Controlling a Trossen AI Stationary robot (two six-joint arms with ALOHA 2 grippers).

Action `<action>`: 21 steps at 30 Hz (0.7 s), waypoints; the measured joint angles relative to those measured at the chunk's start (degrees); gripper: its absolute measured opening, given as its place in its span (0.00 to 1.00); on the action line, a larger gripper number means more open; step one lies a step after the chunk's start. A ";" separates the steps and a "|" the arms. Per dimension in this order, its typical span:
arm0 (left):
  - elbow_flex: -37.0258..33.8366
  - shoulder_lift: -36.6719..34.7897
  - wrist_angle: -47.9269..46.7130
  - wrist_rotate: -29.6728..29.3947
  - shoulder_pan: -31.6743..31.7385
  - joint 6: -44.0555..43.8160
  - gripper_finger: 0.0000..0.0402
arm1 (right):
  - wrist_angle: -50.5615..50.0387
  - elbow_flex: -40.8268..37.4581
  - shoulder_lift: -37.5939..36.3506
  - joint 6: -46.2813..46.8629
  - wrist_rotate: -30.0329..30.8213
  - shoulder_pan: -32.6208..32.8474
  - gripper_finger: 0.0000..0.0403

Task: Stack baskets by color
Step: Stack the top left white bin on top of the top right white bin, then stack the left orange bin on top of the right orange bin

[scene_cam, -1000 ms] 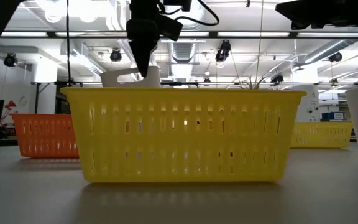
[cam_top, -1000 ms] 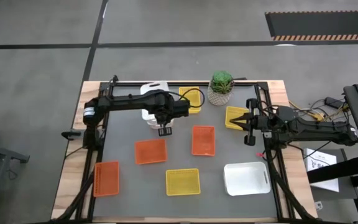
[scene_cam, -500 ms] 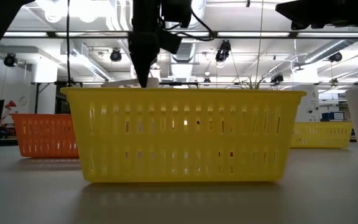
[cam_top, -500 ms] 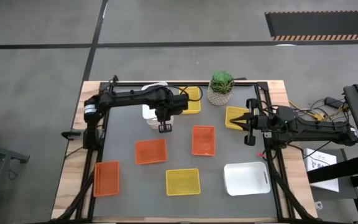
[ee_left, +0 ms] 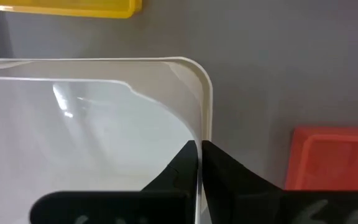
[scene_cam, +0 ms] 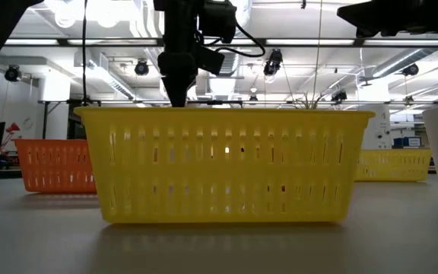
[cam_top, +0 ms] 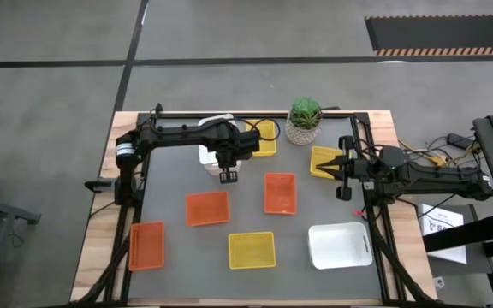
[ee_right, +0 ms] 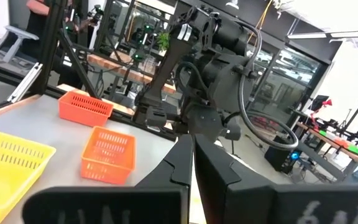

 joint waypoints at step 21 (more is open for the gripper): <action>-4.73 -4.67 6.82 0.24 -0.66 5.80 0.31 | -2.76 0.00 -0.02 -0.06 0.00 0.00 0.02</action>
